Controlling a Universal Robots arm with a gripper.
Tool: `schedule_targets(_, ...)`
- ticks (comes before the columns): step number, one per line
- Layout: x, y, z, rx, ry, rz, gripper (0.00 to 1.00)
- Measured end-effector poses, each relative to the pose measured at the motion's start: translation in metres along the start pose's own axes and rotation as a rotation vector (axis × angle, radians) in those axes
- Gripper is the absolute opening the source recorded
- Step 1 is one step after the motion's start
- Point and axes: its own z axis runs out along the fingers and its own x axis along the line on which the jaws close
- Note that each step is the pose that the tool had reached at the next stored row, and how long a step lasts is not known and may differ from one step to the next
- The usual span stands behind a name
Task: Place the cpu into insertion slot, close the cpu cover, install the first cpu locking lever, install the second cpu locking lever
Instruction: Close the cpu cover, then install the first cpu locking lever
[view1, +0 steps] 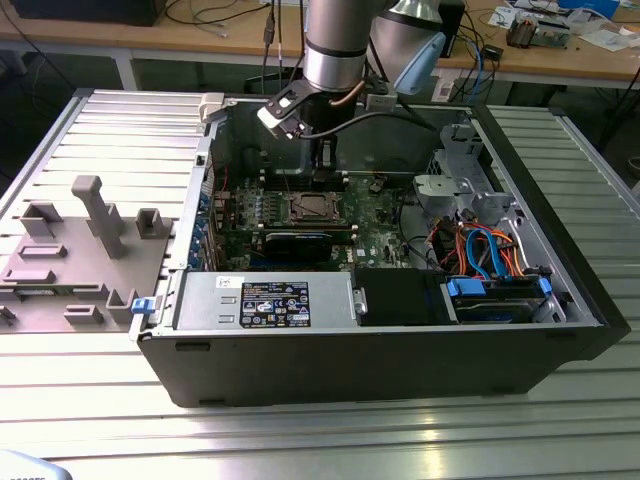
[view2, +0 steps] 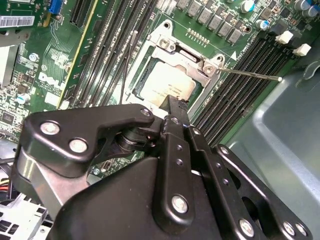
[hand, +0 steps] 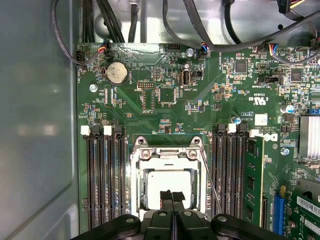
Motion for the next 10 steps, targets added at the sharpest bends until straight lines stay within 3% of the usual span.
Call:
schedule_targets(5, 0.0000, 0.0000, -0.0001, -0.0002, -0.0002, -0.003, 0.11)
schedule_targets(10, 0.0000, 0.0000, -0.0001, -0.0014, -0.0013, -0.031, 0.11)
